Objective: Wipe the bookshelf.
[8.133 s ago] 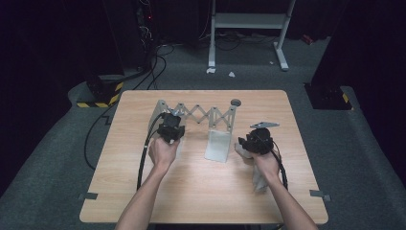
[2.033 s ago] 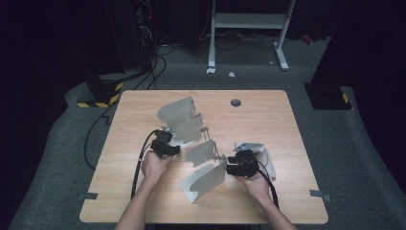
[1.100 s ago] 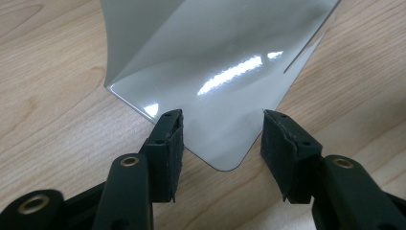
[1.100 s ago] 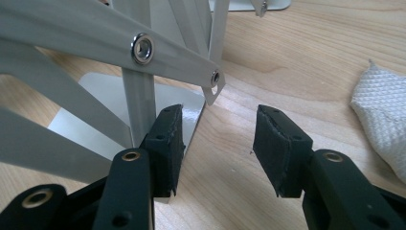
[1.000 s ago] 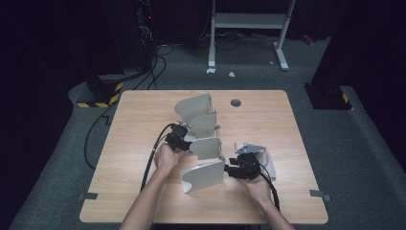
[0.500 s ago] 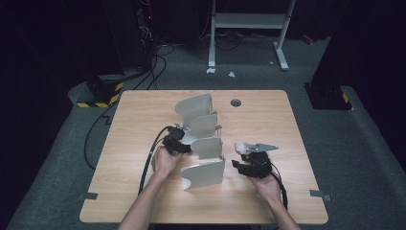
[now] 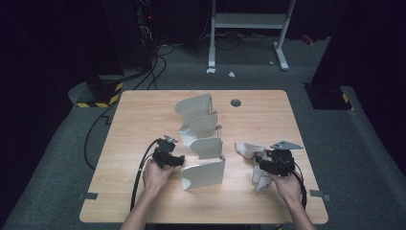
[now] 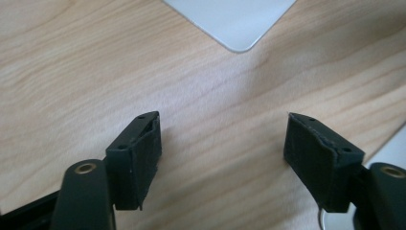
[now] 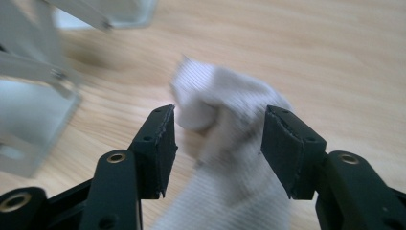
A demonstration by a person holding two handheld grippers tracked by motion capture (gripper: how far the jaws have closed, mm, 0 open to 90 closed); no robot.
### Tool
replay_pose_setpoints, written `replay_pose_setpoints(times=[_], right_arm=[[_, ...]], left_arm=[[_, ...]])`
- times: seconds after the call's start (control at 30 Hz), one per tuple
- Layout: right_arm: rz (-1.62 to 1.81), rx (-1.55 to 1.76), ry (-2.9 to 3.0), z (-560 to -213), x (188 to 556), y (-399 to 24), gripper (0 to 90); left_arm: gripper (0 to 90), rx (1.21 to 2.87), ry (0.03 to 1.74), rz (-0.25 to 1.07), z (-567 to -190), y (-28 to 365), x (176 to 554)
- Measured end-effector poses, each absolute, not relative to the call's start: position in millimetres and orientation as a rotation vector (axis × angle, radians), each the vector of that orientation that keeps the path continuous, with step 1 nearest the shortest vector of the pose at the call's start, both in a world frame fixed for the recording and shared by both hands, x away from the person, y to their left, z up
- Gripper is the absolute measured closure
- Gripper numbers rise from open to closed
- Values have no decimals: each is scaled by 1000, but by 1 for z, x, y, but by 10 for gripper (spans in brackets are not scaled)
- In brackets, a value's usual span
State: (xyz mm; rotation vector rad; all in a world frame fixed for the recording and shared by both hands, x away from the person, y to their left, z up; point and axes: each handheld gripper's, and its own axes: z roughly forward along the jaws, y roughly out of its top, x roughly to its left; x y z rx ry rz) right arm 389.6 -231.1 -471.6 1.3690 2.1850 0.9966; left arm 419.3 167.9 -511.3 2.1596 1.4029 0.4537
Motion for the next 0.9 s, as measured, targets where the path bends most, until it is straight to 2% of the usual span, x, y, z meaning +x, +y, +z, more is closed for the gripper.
replay_pose_setpoints(times=[0.27,0.3,0.37,0.4,0.5,0.6,0.8,0.87,0.9], right_arm=[[812,1409,2222,-500,402,-235,443],[790,1405,2229,-504,403,-233,477],[789,1375,2242,-512,402,-228,643],[804,1359,2249,-512,401,-226,691],[823,1301,2296,-512,398,-216,769],[860,1224,2368,-511,394,-201,786],[1012,1060,2520,-515,385,-163,784],[1051,1030,2564,-515,384,-151,753],[1057,1014,2577,-515,384,-147,701]], left_arm=[[239,2092,1416,397,-512,180,400],[239,2082,1410,391,-513,181,396],[218,2072,1398,391,-514,180,388],[213,2067,1401,395,-515,179,385],[203,2065,1395,423,-516,175,382],[190,2092,1371,496,-520,170,379],[77,2015,1356,549,-529,170,379],[73,2013,1357,551,-529,170,379],[72,2011,1358,552,-529,170,379]])
